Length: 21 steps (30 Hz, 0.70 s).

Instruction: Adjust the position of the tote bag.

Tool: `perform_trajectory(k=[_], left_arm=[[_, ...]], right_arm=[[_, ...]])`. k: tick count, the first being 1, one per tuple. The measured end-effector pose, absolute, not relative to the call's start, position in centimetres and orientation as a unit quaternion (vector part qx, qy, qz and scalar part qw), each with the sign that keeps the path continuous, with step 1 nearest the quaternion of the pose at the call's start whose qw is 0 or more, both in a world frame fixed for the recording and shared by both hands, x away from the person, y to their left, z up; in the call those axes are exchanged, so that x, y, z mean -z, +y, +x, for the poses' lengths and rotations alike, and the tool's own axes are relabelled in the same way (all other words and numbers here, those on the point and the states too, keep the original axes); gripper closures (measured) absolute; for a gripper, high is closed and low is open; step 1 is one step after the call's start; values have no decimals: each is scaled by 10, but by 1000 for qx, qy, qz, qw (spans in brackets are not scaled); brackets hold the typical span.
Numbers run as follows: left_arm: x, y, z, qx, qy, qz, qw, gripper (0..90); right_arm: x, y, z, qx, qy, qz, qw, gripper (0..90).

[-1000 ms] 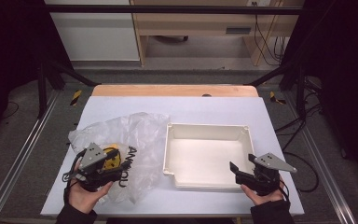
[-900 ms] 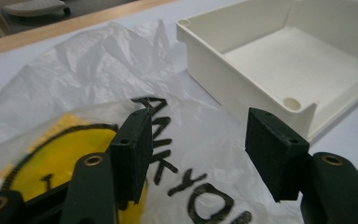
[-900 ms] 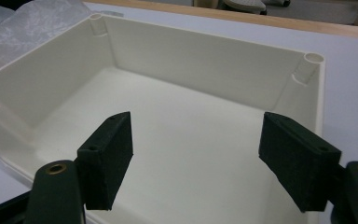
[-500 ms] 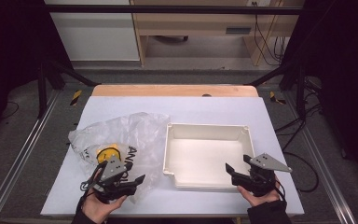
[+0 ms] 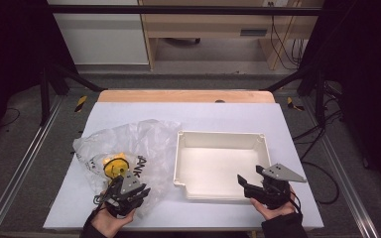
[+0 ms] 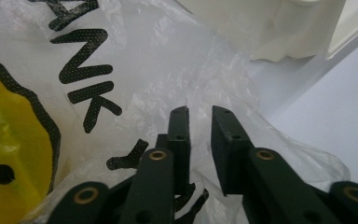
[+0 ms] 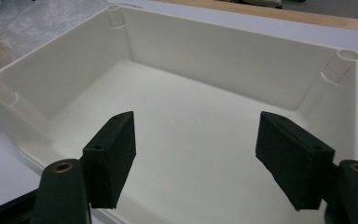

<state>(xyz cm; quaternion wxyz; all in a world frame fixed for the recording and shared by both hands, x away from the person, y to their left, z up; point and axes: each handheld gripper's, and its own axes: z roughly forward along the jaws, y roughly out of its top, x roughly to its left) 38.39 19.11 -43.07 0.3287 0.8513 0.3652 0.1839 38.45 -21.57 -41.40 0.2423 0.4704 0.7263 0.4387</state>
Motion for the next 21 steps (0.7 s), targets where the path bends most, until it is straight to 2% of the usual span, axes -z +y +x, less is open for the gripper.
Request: perform_trajectory(k=[6, 12, 21], left_arm=[[426, 199, 384, -173, 367, 844, 350, 895], [415, 209, 380, -170, 369, 827, 389, 900], [392, 234, 368, -201, 376, 782, 456, 900]], right_arm=[[414, -216, 385, -439, 727, 470, 239, 308], [414, -216, 385, -441, 729, 467, 237, 327], [412, -214, 385, -448, 728, 462, 236, 338]])
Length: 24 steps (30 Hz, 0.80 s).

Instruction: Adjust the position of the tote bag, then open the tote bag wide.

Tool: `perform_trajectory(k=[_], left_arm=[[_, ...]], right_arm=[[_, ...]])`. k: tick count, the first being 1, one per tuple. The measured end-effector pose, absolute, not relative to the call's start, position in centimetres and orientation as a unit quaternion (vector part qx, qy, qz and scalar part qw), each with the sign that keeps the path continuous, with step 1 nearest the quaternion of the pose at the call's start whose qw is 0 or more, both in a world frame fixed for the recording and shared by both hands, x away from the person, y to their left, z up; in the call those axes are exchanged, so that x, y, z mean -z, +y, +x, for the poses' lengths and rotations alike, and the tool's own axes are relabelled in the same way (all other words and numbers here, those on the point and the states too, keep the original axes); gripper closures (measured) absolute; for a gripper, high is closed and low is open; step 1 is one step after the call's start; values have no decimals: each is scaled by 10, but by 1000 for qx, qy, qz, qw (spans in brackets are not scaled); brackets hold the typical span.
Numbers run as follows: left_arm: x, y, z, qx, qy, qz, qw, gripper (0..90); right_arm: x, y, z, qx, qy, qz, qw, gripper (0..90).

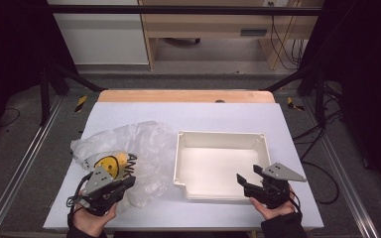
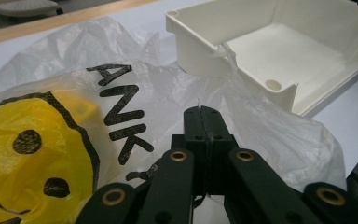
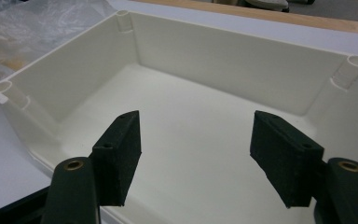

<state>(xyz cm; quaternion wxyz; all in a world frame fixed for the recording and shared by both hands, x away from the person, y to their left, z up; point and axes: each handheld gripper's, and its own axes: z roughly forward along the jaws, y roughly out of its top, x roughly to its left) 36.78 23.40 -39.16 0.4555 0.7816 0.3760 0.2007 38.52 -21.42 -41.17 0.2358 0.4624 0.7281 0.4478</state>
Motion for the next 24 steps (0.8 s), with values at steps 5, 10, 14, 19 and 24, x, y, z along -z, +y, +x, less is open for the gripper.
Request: perform_trajectory(k=[5, 10, 14, 19, 24], left_arm=[[389, 241, 365, -201, 377, 774, 468, 900], [386, 247, 360, -206, 377, 763, 482, 900], [385, 251, 356, -209, 377, 760, 487, 900], [385, 253, 352, -214, 373, 759, 490, 900], [385, 251, 351, -214, 371, 759, 490, 900]], right_arm=[[410, -210, 386, -453, 729, 457, 232, 353], [408, -199, 388, -460, 735, 444, 225, 367], [406, -189, 391, -466, 740, 433, 219, 373], [401, -170, 395, -480, 743, 418, 208, 372], [396, -145, 400, -491, 750, 396, 196, 370]])
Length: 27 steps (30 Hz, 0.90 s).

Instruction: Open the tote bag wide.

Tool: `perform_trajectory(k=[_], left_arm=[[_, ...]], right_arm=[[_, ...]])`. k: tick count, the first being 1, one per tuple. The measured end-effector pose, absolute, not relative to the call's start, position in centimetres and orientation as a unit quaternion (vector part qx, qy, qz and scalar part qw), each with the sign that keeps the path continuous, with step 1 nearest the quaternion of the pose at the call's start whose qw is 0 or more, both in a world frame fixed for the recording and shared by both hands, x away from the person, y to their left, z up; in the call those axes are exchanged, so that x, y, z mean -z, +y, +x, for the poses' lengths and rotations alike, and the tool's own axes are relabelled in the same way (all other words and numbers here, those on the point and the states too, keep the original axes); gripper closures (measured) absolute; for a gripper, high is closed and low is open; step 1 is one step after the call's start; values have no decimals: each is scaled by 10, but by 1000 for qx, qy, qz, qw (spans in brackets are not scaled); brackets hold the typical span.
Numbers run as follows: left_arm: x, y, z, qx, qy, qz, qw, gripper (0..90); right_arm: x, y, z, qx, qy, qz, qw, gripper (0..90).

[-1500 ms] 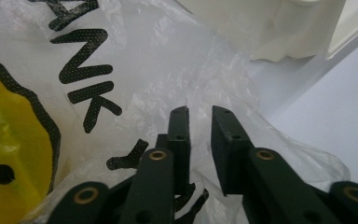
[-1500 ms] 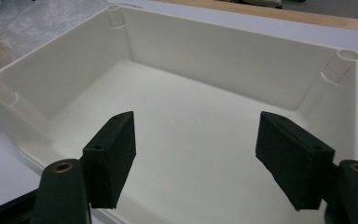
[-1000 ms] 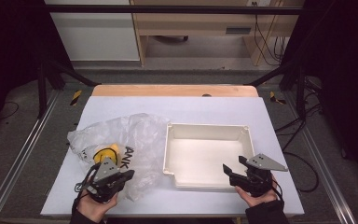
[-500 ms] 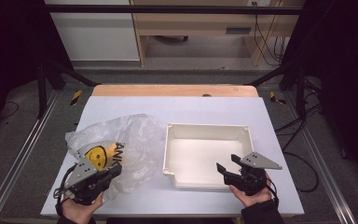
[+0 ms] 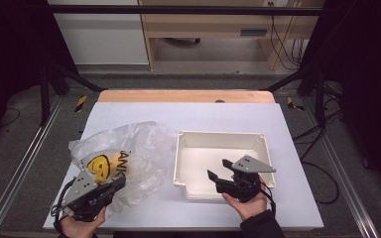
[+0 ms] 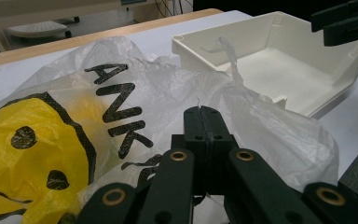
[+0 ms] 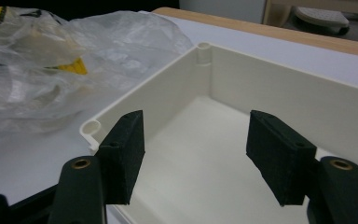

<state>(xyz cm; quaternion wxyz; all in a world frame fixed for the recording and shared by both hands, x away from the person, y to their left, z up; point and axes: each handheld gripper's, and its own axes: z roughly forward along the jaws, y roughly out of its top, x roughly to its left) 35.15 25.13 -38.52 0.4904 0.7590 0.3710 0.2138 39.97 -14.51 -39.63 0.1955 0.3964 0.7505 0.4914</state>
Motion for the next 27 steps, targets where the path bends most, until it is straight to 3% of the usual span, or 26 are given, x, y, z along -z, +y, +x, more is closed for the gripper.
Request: perform_trajectory(k=[13, 27], left_arm=[[397, 248, 352, -211, 364, 773, 475, 900], [402, 246, 353, -206, 365, 778, 468, 900]], right_arm=[[387, -67, 413, -511, 772, 343, 160, 383], [400, -14, 421, -504, 794, 315, 127, 409]])
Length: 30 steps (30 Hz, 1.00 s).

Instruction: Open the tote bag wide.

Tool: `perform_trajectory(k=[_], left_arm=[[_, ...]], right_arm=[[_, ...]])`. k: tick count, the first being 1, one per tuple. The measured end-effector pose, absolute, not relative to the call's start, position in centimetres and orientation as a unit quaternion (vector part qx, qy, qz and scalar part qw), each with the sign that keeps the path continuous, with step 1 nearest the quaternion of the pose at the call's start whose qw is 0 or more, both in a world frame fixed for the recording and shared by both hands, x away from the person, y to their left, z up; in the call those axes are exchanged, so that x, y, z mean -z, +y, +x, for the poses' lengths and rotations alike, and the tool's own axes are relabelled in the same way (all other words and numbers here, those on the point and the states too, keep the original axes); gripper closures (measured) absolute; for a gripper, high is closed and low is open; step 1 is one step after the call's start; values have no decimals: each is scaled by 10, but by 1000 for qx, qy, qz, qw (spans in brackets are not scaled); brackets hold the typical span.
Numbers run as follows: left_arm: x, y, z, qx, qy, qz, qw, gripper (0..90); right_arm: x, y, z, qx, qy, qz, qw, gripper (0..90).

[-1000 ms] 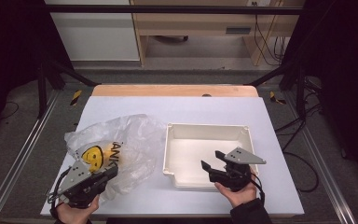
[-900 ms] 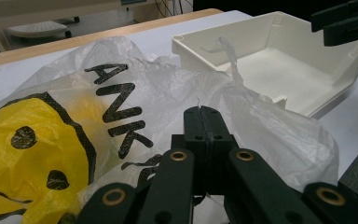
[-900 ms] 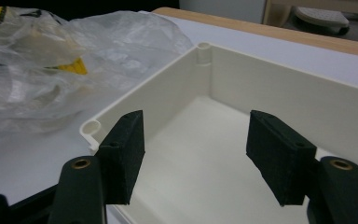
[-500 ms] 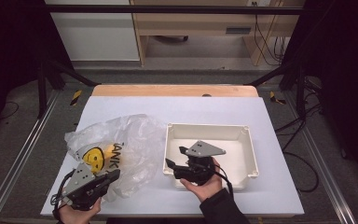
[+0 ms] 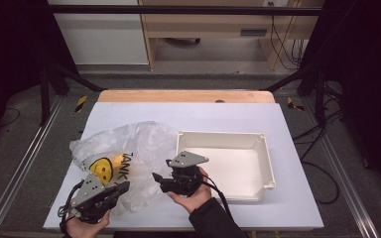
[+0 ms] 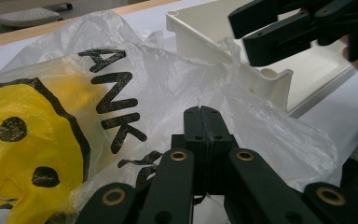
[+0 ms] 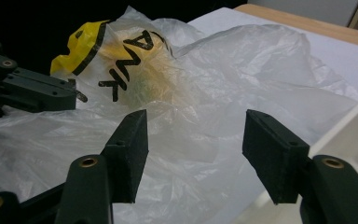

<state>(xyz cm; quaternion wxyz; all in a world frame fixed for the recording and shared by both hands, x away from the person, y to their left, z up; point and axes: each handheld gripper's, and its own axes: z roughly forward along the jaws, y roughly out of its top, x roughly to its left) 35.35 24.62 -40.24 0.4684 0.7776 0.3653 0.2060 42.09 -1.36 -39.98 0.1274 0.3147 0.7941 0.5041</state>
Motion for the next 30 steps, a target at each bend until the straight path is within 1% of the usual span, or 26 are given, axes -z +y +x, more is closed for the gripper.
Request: perform_trajectory(k=[2, 3, 6, 10, 11, 14, 16, 20, 25, 30], left_arm=[[403, 246, 354, -206, 366, 778, 468, 900], [403, 246, 354, -205, 366, 778, 468, 900], [403, 247, 354, -204, 367, 778, 467, 900], [404, 246, 355, -202, 367, 779, 466, 900], [404, 246, 355, -202, 367, 780, 466, 899], [405, 246, 356, -198, 369, 780, 465, 896], [405, 246, 356, -198, 372, 779, 464, 877], [406, 245, 358, -191, 376, 778, 466, 750], [402, 243, 357, -198, 380, 768, 476, 537], [386, 238, 351, -211, 370, 758, 494, 411]], right_arm=[[404, -9, 424, -499, 799, 312, 122, 430], [405, -7, 426, -496, 802, 311, 118, 455], [409, -3, 427, -494, 807, 305, 108, 613], [408, -4, 429, -498, 807, 301, 101, 858], [407, -5, 429, -498, 807, 300, 98, 900], [403, -7, 429, -501, 806, 301, 94, 900], [401, -9, 429, -503, 806, 300, 92, 900], [393, -9, 427, -513, 799, 296, 100, 900], [382, -7, 427, -523, 793, 292, 109, 900], [375, -5, 427, -527, 789, 292, 121, 900]])
